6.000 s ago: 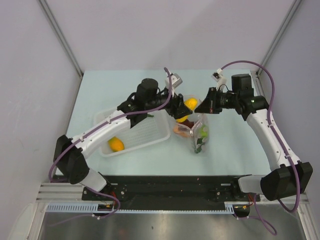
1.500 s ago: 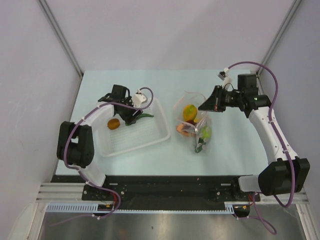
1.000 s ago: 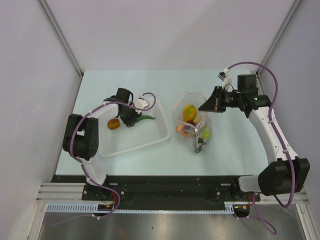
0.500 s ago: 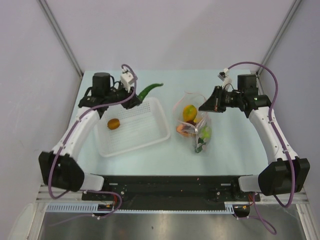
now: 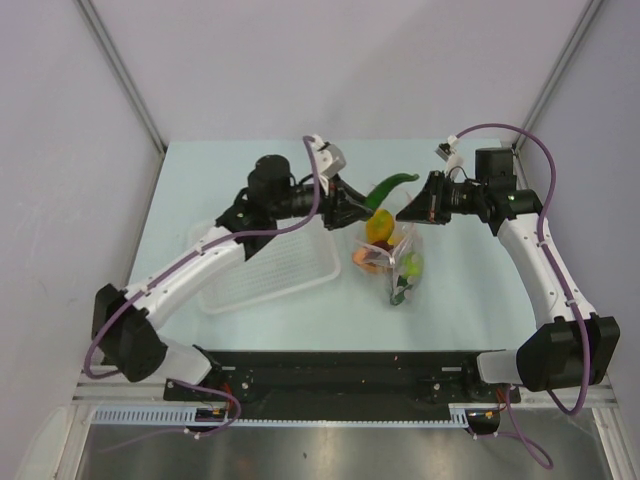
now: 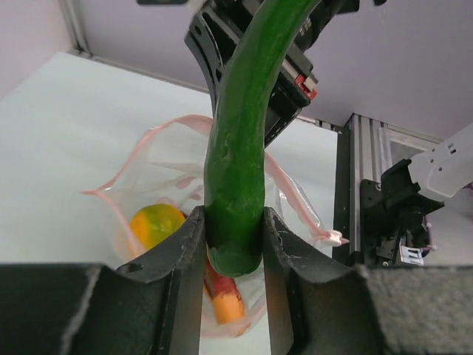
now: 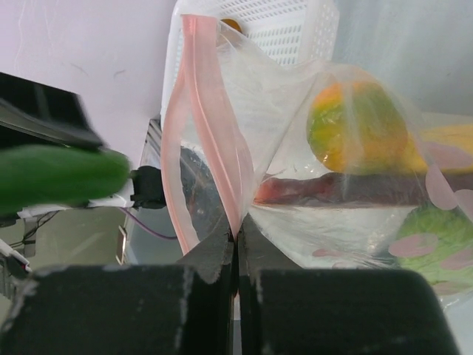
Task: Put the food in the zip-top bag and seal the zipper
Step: Place the fake vegetable in the zipper food storage bag.
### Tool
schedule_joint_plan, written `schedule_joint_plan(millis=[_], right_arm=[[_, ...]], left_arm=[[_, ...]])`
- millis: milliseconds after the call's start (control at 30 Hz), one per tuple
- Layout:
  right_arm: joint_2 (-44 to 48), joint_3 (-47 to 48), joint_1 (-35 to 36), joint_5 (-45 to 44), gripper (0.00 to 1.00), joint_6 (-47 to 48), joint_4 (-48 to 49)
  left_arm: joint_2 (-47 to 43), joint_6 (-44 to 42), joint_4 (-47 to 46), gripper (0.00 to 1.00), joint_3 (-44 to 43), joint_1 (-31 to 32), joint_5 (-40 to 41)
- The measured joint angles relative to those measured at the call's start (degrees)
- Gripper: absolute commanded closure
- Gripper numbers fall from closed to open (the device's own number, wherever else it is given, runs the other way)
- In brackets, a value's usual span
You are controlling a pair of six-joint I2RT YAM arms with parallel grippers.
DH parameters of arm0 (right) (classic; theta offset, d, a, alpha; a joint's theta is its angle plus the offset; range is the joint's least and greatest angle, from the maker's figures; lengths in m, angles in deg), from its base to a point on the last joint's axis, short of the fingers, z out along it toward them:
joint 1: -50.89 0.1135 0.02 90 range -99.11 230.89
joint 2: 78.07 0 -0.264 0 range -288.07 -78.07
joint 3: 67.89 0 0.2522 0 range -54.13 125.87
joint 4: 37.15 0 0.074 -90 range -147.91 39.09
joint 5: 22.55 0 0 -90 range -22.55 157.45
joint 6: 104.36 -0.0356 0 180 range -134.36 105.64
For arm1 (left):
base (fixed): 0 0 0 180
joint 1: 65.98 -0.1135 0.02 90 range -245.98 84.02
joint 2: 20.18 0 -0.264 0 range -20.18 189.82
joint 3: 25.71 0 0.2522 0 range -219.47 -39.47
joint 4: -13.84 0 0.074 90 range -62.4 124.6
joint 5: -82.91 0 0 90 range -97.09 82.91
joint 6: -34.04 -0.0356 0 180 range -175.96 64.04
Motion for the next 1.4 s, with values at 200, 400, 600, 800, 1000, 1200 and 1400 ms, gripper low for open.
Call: schedule_joint_plan(millis=[200,400,600,800,1000,1200,1400], right_arm=[[0.00,0.00,-0.02,0.68,1.00,-0.94,0.52],[0.15,0.00,-0.74,0.13,1.00,-0.66,0.09],[0.26,0.00,-0.76,1.55,1.00,-0.68,-0.04],[0.26,0.00,-1.29,2.43,1.00,-0.26,-0.46],[0.24,0.07,-2.97,4.11,1.00,0.24,-0.72],[0.24,0.09,-3.13,5.11,1.00,0.98,0.22],[0.28,1.49,-0.50,6.45,1.00,1.49,1.27]], left_arm=[[8.83,1.92,-1.70,0.92,-1.38,4.85,2.56],[11.96,3.37,-1.05,0.48,-2.56,5.70,2.97],[12.57,0.46,6.27,0.08,-6.88,6.03,2.82],[11.96,-2.99,13.16,0.05,-8.00,5.75,3.04],[4.68,-3.67,18.88,0.06,-7.76,-0.81,1.22],[-7.15,-8.33,21.68,0.17,-6.86,-11.78,2.03],[-9.25,-10.73,24.41,0.32,-6.69,-11.04,1.38]])
